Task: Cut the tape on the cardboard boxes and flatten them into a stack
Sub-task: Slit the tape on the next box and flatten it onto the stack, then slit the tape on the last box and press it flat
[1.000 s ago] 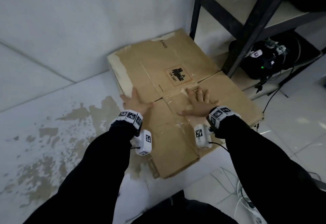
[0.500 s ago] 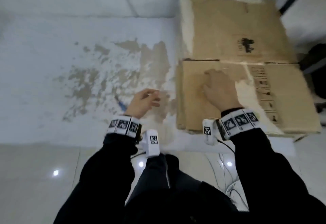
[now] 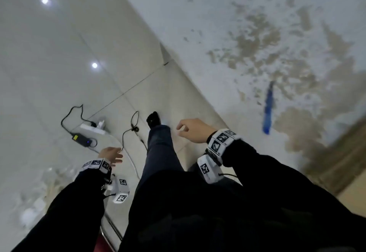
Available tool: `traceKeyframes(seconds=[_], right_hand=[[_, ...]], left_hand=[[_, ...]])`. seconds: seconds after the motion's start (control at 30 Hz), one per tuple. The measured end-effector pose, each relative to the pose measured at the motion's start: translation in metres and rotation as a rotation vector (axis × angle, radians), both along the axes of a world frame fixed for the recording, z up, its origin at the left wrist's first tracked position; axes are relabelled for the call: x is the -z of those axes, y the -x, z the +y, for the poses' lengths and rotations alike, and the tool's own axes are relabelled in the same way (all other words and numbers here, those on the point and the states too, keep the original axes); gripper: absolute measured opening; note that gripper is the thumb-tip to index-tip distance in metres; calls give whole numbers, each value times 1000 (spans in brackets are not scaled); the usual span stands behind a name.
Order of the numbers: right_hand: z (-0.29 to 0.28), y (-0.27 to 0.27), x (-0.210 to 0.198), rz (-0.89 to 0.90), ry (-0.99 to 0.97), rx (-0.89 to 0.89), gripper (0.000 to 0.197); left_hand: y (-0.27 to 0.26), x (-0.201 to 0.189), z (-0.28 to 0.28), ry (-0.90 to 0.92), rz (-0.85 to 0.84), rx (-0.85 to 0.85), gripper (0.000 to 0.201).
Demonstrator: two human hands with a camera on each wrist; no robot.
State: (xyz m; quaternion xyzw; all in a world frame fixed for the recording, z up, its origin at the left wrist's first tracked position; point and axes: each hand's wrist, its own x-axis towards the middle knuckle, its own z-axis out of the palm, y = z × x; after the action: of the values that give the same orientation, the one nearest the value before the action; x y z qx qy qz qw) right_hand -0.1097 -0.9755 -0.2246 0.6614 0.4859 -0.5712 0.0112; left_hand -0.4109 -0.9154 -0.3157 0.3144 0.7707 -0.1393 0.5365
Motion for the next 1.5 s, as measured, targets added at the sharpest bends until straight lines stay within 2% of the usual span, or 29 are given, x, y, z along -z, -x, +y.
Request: traceKeyframes(seconds=[0.1, 0.2, 0.3, 0.43, 0.57, 0.63, 0.8, 0.93, 1.03, 1.1, 1.17, 1.27, 1.33, 1.5], right_hand=[[59, 23, 43, -14, 102, 18, 28], [113, 37, 83, -44, 204, 168, 24], [158, 42, 97, -124, 326, 299, 25], [224, 49, 111, -81, 432, 524, 30], [313, 60, 115, 32, 447, 823, 30], [365, 64, 118, 76, 435, 911, 33], [504, 78, 127, 119, 475, 911, 35], [628, 93, 112, 171, 333, 878, 25], [706, 116, 96, 180, 257, 755, 15], [751, 129, 88, 273, 225, 655, 13], [790, 134, 84, 375, 226, 595, 11], [836, 111, 95, 402, 223, 621, 13], [859, 78, 110, 357, 221, 772, 11], [882, -28, 160, 235, 307, 1331, 13]], left_hand=[[41, 13, 23, 15, 21, -133, 34], [68, 16, 67, 36, 15, -207, 36], [74, 4, 123, 27, -14, -182, 30], [68, -7, 215, -61, -112, -68, 19], [58, -3, 310, -149, -177, -160, 28], [54, 0, 358, -145, -181, -198, 28], [65, -3, 472, -167, -124, -194, 27], [89, -12, 563, -70, -57, -208, 30], [96, -16, 636, -79, -8, -263, 21], [92, -18, 689, -92, 11, -273, 12], [85, -17, 743, -97, 21, -226, 10], [58, -1, 827, -76, 40, -63, 11], [31, 15, 883, -55, 36, 41, 11], [-67, 50, 1007, -73, -16, 361, 11]])
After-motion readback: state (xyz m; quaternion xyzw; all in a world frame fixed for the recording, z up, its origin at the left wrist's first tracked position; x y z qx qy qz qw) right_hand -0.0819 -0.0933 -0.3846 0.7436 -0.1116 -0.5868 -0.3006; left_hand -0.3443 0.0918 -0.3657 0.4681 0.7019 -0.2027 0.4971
